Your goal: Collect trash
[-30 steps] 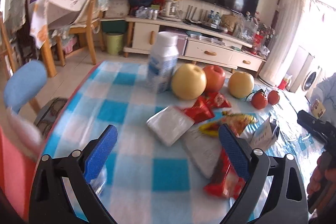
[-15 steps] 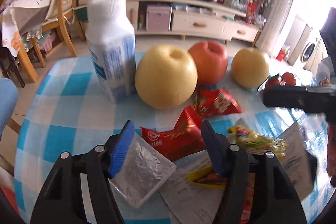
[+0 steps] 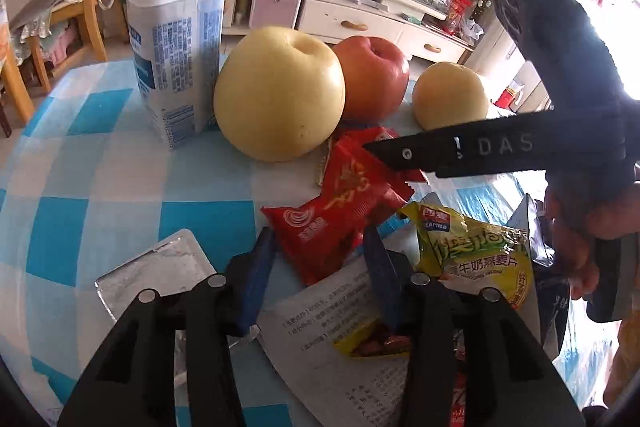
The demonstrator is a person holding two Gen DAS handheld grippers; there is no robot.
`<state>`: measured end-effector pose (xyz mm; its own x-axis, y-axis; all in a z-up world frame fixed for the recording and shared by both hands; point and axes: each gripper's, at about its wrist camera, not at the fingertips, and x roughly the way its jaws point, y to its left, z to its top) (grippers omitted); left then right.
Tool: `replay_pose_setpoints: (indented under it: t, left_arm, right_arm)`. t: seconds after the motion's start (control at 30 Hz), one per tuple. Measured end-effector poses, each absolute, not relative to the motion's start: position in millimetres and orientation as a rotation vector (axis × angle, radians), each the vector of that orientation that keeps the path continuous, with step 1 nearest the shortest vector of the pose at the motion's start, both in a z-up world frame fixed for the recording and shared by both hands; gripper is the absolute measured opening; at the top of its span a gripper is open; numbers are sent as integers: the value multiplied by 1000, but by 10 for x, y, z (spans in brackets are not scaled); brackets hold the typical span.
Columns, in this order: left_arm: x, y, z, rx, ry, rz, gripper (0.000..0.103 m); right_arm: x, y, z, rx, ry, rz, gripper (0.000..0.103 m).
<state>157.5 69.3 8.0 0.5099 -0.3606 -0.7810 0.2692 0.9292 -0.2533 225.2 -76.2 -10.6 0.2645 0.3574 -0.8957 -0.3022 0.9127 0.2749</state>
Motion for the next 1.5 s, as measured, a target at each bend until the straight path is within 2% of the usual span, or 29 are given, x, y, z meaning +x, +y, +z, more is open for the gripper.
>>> replay_pose_setpoints:
  t: [0.2, 0.4, 0.47, 0.77, 0.87, 0.9, 0.93, 0.97, 1.07, 1.17, 1.27, 1.5]
  left_arm:
    - [1483, 670, 58, -126, 965, -380, 40]
    - [1168, 591, 78, -103, 979, -396, 38]
    - [1005, 577, 83, -100, 983, -391, 37]
    - [268, 602, 111, -118, 1028, -442, 37]
    - [148, 719, 169, -147, 1022, -459, 39]
    - [112, 770, 187, -148, 1012, -453, 40]
    - [107, 825, 230, -144, 996, -439, 45]
    - [101, 886, 280, -142, 974, -421, 52]
    - [231, 1133, 423, -158, 910, -332, 65]
    - [450, 1264, 449, -172, 912, -232, 71]
    - [642, 1294, 412, -191, 917, -147, 77]
    - [1029, 1220, 240, -134, 989, -17, 79]
  right_arm:
    - [2027, -723, -106, 14, 1188, 479, 34]
    - [1599, -828, -104, 69, 1159, 520, 28]
    - [1399, -848, -112, 91, 1162, 544, 23]
    - [525, -887, -90, 130, 1116, 548, 22]
    - [303, -978, 15, 180, 1064, 528, 29]
    - [228, -1060, 77, 196, 1032, 501, 45]
    - [115, -1165, 172, 220, 983, 450, 66]
    - [26, -1239, 242, 243, 943, 422, 70]
    - [-221, -1465, 350, 363, 874, 375, 72]
    - [-377, -1568, 268, 475, 867, 380, 72]
    - [-416, -1382, 168, 464, 895, 429, 72]
    - [-495, -1013, 121, 369, 922, 507, 72]
